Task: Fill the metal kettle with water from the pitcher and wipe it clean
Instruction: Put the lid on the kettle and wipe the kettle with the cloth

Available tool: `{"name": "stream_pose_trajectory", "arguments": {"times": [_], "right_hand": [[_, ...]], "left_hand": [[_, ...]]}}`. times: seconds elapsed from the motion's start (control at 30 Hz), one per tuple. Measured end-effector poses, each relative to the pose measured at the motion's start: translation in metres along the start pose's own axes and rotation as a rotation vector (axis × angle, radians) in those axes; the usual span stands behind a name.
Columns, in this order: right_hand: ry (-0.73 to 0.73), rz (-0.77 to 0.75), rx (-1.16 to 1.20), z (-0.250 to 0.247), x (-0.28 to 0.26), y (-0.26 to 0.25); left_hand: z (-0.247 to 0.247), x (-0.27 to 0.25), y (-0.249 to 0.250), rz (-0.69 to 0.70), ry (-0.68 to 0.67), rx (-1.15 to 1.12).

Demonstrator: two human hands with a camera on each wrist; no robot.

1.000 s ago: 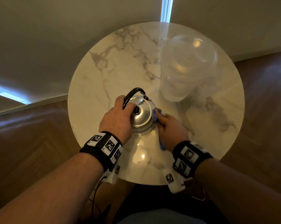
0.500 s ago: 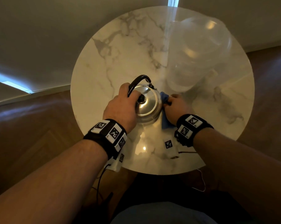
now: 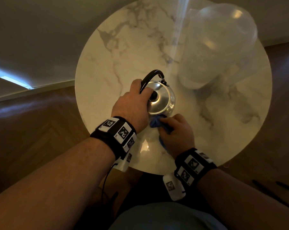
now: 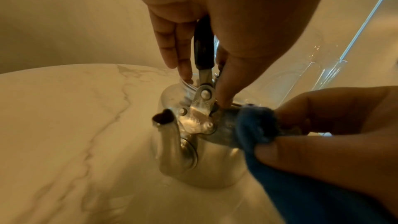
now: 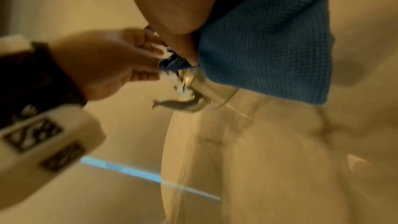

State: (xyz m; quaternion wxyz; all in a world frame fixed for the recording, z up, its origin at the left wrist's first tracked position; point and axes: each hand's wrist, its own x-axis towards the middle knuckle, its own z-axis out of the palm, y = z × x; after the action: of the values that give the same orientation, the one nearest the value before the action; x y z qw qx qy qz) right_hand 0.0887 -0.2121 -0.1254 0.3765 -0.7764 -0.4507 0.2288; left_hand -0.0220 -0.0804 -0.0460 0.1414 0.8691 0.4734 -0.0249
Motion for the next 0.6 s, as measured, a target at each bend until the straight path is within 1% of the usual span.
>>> {"name": "stream_pose_trajectory", "arguments": {"times": [0.1, 0.2, 0.3, 0.4, 0.47, 0.53, 0.6], "right_hand": [[-0.060, -0.094, -0.032, 0.024, -0.005, -0.020], [-0.033, -0.117, -0.039, 0.035, -0.001, -0.033], [-0.027, -0.025, -0.007, 0.026, -0.003, -0.023], [0.046, 0.117, -0.010, 0.016, -0.006, -0.010], [0.078, 0.140, 0.006, 0.019, -0.007, -0.013], [0.034, 0.125, -0.002, 0.029, -0.008, -0.023], [-0.009, 0.155, 0.020, 0.039, -0.009, -0.030]], "left_hand": [[-0.002, -0.001, -0.002, 0.020, 0.003, -0.012], [-0.003, 0.000, -0.004, 0.029, -0.001, -0.014], [-0.003, 0.000, -0.006, 0.048, 0.000, -0.003], [-0.002, 0.000, -0.009, 0.060, -0.014, -0.004], [-0.002, 0.001, -0.010, 0.057, -0.019, -0.006], [-0.002, 0.003, -0.011, 0.057, -0.028, -0.004], [-0.002, 0.003, -0.012, 0.062, -0.039, -0.002]]}}
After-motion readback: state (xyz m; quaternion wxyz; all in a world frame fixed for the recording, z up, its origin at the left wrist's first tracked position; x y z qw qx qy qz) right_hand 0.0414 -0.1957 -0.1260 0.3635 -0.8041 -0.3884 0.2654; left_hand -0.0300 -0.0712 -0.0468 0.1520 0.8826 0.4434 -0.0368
